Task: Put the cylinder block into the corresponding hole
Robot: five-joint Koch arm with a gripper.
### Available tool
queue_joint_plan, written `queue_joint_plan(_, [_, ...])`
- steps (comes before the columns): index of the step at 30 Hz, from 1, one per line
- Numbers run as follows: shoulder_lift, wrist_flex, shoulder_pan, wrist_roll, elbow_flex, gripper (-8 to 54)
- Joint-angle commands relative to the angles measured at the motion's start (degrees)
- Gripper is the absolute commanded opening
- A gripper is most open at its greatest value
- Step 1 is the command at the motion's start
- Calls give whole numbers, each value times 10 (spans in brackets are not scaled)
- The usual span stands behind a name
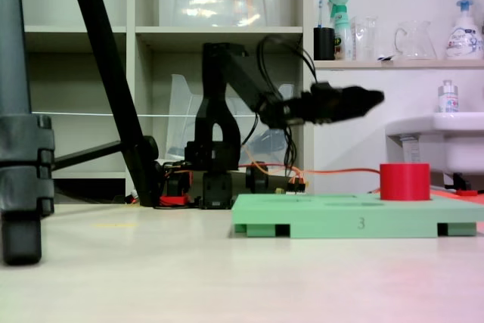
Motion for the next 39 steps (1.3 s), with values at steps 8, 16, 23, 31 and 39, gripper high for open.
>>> queue_joint_plan(8, [244, 432, 245, -432, -14, 351])
queue_joint_plan(16, [337, 497, 447, -792, 101, 359])
queue_joint_plan(23, [337, 295, 518, -796, 327, 352])
queue_joint_plan(31, [335, 201, 514, -804, 463, 330])
queue_joint_plan(39, [333, 288, 433, -776, 475, 351])
